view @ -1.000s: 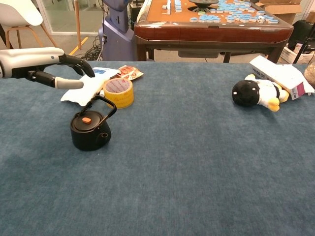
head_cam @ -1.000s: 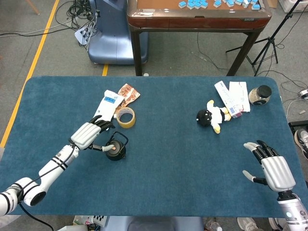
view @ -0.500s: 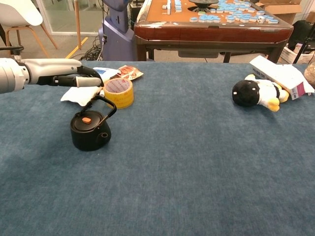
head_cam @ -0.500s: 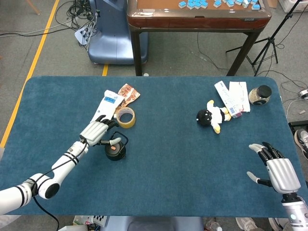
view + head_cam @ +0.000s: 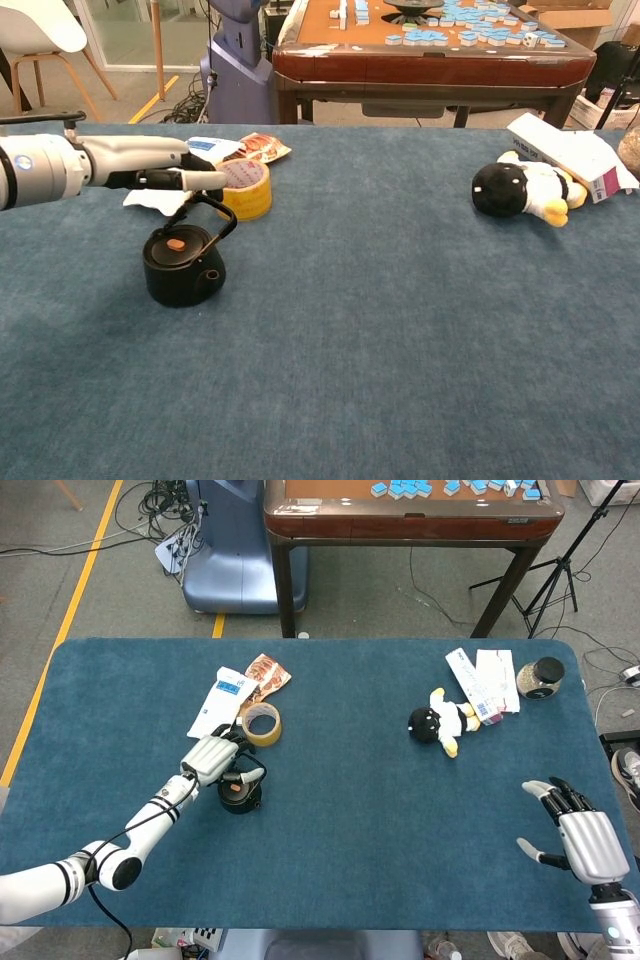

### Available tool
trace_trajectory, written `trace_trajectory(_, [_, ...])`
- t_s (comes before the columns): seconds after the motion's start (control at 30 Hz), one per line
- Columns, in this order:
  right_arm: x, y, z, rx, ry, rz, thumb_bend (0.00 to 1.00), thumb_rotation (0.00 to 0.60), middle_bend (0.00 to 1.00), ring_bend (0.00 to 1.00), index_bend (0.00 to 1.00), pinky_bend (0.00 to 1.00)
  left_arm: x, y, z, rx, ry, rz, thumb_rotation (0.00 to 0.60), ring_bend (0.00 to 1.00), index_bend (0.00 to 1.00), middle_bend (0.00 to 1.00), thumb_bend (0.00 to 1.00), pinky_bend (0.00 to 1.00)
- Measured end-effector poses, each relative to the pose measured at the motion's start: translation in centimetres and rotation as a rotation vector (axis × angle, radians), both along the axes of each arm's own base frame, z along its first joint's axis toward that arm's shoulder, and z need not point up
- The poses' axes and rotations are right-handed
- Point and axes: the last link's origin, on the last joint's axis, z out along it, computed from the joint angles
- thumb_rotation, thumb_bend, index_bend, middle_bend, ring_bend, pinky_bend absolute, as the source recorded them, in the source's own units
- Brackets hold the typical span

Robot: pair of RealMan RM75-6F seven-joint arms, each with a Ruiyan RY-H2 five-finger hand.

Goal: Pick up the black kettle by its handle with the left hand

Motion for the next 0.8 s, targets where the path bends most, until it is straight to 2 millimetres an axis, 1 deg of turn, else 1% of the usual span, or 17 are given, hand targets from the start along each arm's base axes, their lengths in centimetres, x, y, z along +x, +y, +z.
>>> trace_trajectory(0.2, [-0.5,0.2,0.1,-0.01,-0.008,-0.014,0.19,0.6,0.23,0.12,0.2,0.24,0.4,0.0,-0.6,-0.007,-0.003,0.002,0.0,0.15,0.33,0.28,0.13,0.0])
trace_trajectory(0.37, [-0.6,0.2,0.1,-0.013,-0.01,-0.012,0.19,0.6,0.23,0.12,0.2,0.24,0.4,0.0,-0.6,-0.005,0.001,0.002,0.0,0.16,0.35,0.31,0.13,0.0])
trace_trajectory(0.47, [-0.6,0.2,0.1,-0.013,-0.01,-0.013,0.19,0.6,0.23,0.12,0.2,0.24,0.5,-0.2,-0.4,0.004,-0.002,-0.003,0.0,0.17,0.39,0.35,0.13,0.0])
trace_trajectory(0.6, [-0.6,0.2,0.1,-0.012,-0.011,-0.01,0.19,0.6,0.23,0.12,0.2,0.24,0.4,-0.7,-0.1,0.012,0.007,-0.011,0.0,0.21,0.44,0.42,0.13,0.0])
trace_trajectory(0.8, [-0.5,0.2,0.1,-0.015,-0.014,-0.001,0.19,0.6,0.23,0.12,0.2,0.24,0.1,-1.5,0.7,0.027,0.022,-0.011,0.0,0.23,0.47,0.45,0.13,0.0])
